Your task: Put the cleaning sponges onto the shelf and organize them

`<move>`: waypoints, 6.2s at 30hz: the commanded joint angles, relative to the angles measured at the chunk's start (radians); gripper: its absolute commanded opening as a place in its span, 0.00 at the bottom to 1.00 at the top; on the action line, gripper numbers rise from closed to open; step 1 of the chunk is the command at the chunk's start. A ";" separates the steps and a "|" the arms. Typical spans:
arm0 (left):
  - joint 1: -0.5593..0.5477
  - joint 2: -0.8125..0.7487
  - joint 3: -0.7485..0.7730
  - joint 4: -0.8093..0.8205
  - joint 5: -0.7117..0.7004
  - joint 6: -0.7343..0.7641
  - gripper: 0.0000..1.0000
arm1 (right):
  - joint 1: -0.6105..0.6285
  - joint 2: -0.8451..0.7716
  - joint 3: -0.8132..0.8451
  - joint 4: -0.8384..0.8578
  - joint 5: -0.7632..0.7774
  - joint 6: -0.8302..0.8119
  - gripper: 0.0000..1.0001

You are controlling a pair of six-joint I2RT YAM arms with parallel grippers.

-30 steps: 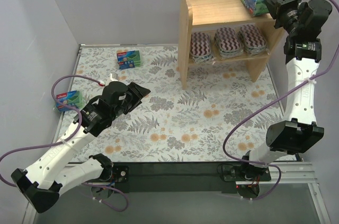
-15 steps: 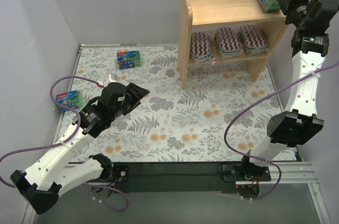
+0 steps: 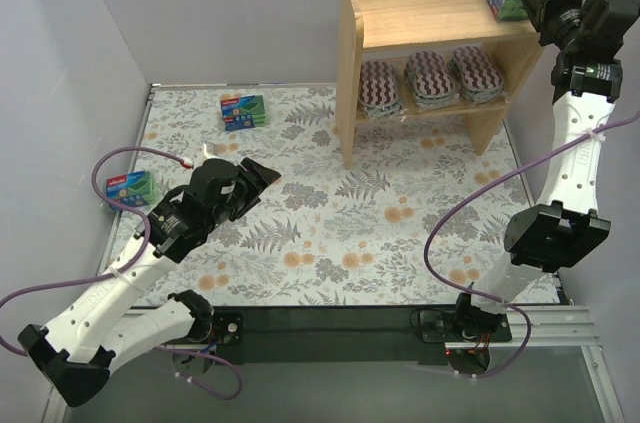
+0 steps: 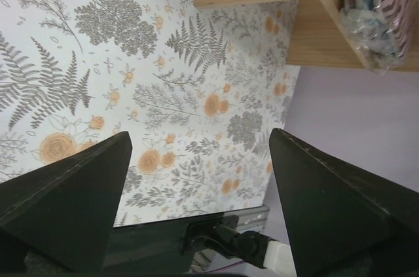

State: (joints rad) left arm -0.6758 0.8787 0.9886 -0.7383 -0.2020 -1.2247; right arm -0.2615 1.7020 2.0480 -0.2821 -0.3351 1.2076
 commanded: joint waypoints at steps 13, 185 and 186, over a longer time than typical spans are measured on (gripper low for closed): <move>0.323 0.205 0.168 -0.003 0.108 0.277 0.98 | -0.054 -0.326 -0.198 0.014 -0.247 -0.098 0.73; 0.150 0.146 0.185 0.028 0.121 0.156 0.81 | 0.209 -0.404 -0.250 0.136 -0.312 0.043 0.01; 0.151 0.134 0.191 0.024 0.116 0.157 0.81 | 0.206 -0.369 -0.229 0.135 -0.262 0.041 0.01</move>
State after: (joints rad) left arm -0.5308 1.0698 1.1606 -0.6823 -0.0814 -1.0840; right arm -0.0326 1.2938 1.7504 -0.2626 -0.7013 1.1801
